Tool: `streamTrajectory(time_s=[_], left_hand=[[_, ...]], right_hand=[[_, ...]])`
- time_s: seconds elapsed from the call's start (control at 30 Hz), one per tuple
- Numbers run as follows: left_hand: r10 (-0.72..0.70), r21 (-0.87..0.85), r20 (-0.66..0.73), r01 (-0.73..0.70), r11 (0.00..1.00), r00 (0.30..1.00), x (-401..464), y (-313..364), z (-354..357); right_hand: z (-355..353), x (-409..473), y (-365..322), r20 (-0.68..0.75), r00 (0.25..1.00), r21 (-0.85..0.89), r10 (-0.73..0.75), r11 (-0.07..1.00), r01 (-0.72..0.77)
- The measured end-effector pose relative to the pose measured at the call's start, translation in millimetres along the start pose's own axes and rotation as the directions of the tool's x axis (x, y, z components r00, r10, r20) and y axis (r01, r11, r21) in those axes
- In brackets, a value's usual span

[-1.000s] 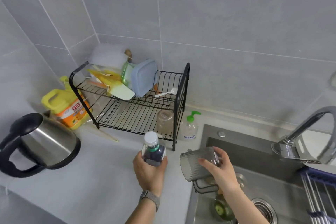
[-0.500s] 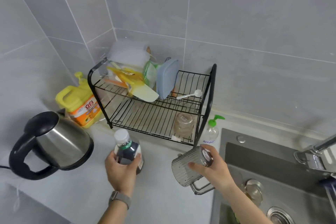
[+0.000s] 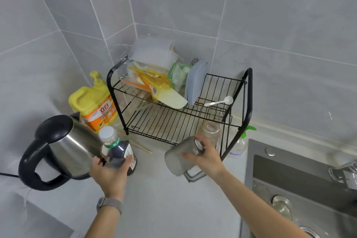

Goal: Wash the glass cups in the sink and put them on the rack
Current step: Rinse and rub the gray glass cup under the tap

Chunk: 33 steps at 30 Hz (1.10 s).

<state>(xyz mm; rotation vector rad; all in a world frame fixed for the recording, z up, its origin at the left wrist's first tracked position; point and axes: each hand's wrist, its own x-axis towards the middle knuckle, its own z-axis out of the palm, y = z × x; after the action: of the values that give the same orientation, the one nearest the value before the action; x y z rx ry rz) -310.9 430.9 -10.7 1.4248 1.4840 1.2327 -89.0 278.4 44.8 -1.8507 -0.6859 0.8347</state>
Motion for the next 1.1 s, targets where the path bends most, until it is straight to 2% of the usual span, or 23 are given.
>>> streamTrajectory(time_s=[0.07, 0.1, 0.13, 0.2, 0.27, 0.33, 0.4, 0.47, 0.63, 0.83, 1.0, 1.1], left_hand=[[-0.06, 0.054, -0.11, 0.066, 0.996, 0.992, -20.0, -9.8, 0.2], [-0.049, 0.087, -0.108, 0.059, 0.994, 0.993, -34.4, -13.8, 1.4], [-0.033, 0.106, -0.04, 0.037, 0.994, 0.999, -49.2, -14.2, 2.1], [-0.006, 0.117, 0.204, -0.018, 0.993, 0.979, -72.8, -11.7, 3.6], [0.02, 0.187, 0.492, -0.128, 0.974, 0.87, -82.1, -13.1, 3.7], [0.003, 0.283, 0.709, -0.289, 0.915, 0.705, -85.8, -10.5, 4.3], [-0.03, 0.337, 0.798, -0.405, 0.85, 0.601, -89.1, -7.4, 4.6], [-0.03, 0.338, 0.83, -0.459, 0.822, 0.557, -93.2, -7.1, 6.1], [-0.018, 0.34, 0.821, -0.464, 0.818, 0.571, -94.6, -8.0, 9.9], [0.003, 0.367, 0.8, -0.493, 0.789, 0.6, -82.2, -7.0, 11.6], [0.005, 0.376, 0.8, -0.507, 0.776, 0.601, -72.7, -4.2, 16.2], [0.002, 0.377, 0.807, -0.518, 0.768, 0.59, -70.5, -1.4, 19.1]], right_hand=[[5.1, 15.1, -13.7, -0.044, 0.997, -0.005, -0.056, 0.998, 0.055], [6.8, 23.0, -19.2, -0.068, 0.995, -0.02, -0.079, 0.997, 0.078], [8.2, 30.6, -26.0, -0.087, 0.992, -0.057, -0.095, 0.994, 0.091], [9.7, 45.7, -37.7, -0.083, 0.99, -0.214, -0.116, 0.972, 0.096], [10.0, 64.4, -42.3, -0.051, 0.98, -0.409, -0.193, 0.899, 0.156], [10.8, 82.0, -42.0, 0.01, 0.964, -0.548, -0.265, 0.805, 0.227], [13.5, 96.6, -38.8, 0.059, 0.97, -0.624, -0.238, 0.749, 0.221], [16.9, 108.5, -35.5, 0.058, 0.974, -0.645, -0.219, 0.736, 0.204], [24.3, 126.4, -35.0, 0.115, 0.979, -0.736, -0.171, 0.647, 0.2], [25.5, 134.5, -28.8, 0.133, 0.98, -0.748, -0.147, 0.634, 0.197], [32.6, 137.1, -32.2, 0.181, 0.978, -0.837, -0.104, 0.506, 0.209], [33.7, 139.3, -31.6, 0.196, 0.977, -0.851, -0.087, 0.48, 0.213]])
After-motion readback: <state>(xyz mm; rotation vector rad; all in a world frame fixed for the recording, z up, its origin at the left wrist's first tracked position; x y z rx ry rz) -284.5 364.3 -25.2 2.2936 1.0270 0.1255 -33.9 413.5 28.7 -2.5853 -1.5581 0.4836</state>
